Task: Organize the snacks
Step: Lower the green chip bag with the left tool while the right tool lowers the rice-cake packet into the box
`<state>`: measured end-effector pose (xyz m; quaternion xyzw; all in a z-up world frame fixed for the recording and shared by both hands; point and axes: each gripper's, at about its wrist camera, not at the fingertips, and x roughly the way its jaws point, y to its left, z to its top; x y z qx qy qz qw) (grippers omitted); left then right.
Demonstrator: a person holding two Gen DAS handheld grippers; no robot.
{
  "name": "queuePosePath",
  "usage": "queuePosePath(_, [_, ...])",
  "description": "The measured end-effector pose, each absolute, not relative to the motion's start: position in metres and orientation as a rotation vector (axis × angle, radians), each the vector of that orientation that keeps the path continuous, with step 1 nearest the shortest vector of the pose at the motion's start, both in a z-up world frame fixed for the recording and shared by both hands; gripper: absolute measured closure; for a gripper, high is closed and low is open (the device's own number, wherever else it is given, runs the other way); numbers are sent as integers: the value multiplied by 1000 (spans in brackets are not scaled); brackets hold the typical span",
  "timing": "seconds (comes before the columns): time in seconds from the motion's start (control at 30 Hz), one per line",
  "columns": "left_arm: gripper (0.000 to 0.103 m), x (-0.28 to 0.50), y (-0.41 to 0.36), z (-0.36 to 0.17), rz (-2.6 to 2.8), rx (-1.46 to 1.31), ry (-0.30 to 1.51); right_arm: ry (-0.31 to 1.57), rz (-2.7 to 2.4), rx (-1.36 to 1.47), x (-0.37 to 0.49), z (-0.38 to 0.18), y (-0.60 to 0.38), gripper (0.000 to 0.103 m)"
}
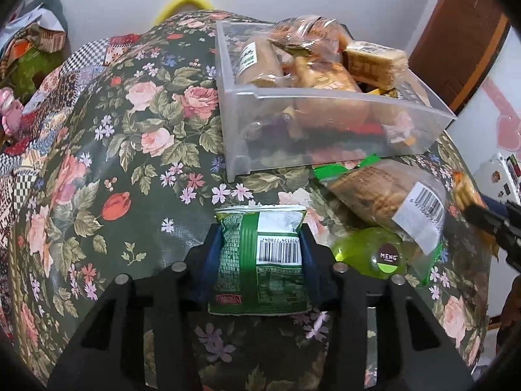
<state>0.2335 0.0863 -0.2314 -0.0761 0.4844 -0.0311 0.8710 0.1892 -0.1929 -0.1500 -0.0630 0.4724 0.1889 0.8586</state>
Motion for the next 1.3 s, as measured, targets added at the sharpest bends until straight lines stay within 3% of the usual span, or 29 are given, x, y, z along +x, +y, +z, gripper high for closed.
queuePosePath(0.73, [60,242,76,-128,-99,-143,775,807,393,-67,225,-92,-189,71])
queuePosePath(1.3, [60,313,81,-131,-72,-150,765,823,357,-24,291,-103,-179,71])
